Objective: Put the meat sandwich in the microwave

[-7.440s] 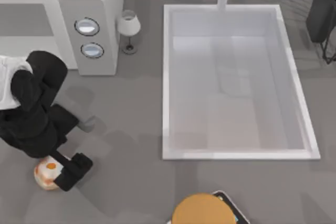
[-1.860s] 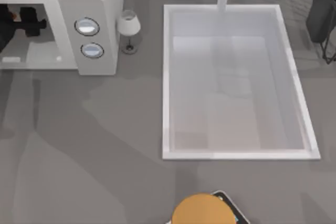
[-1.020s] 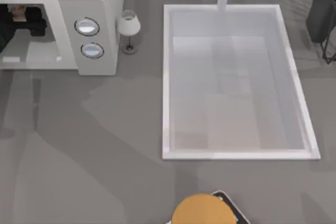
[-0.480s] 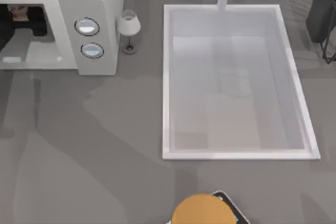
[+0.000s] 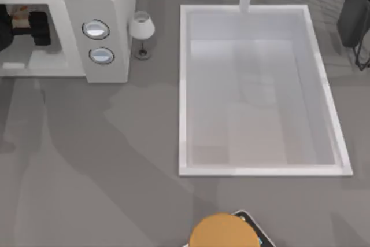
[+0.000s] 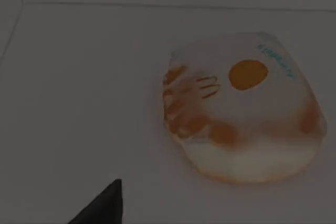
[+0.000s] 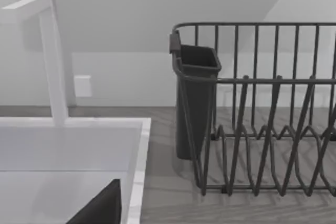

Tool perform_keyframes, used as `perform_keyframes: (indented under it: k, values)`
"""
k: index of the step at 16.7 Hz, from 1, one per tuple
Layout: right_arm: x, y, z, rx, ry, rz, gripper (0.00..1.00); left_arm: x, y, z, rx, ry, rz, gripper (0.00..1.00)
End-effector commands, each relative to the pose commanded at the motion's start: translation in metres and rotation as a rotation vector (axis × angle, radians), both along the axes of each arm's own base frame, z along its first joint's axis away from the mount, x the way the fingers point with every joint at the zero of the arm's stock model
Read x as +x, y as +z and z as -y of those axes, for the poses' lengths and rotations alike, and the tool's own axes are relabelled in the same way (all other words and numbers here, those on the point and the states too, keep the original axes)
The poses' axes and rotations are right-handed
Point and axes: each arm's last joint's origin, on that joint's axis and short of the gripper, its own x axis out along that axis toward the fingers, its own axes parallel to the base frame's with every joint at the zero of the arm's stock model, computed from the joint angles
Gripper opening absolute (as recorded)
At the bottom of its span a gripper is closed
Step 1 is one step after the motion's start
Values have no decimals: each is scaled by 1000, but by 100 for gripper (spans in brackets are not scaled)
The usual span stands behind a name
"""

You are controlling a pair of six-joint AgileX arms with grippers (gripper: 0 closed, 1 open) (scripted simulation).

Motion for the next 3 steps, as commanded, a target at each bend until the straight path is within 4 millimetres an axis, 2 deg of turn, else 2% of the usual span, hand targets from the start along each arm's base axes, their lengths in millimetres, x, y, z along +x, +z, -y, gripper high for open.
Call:
perform_keyframes:
  k: [3]
  values:
    - [0, 0, 0, 0, 0, 0, 100, -2, 14, 0, 0, 1, 1, 100]
